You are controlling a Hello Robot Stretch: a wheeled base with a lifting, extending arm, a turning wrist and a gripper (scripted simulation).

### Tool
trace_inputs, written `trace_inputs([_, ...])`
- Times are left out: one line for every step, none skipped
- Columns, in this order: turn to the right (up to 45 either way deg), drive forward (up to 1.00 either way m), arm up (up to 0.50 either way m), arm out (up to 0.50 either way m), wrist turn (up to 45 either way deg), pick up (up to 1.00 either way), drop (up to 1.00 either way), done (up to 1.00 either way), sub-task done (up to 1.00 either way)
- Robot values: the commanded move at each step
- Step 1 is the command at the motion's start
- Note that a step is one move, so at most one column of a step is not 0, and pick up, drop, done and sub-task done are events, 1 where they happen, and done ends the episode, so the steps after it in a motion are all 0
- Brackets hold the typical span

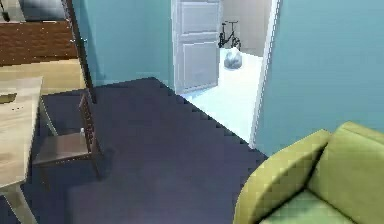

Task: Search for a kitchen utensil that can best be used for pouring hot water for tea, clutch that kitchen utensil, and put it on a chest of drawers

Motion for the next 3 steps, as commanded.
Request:
trace_inputs([0.0, 0.7, 0.0, 0.0, 0.0, 0.0, 0.0, 0.0, 0.0])
trace_inputs([-15.0, 0.0, 0.0, 0.0, 0.0, 0.0, 0.0, 0.0, 0.0])
trace_inputs([0.0, 0.05, 0.0, 0.0, 0.0, 0.0, 0.0, 0.0, 0.0])
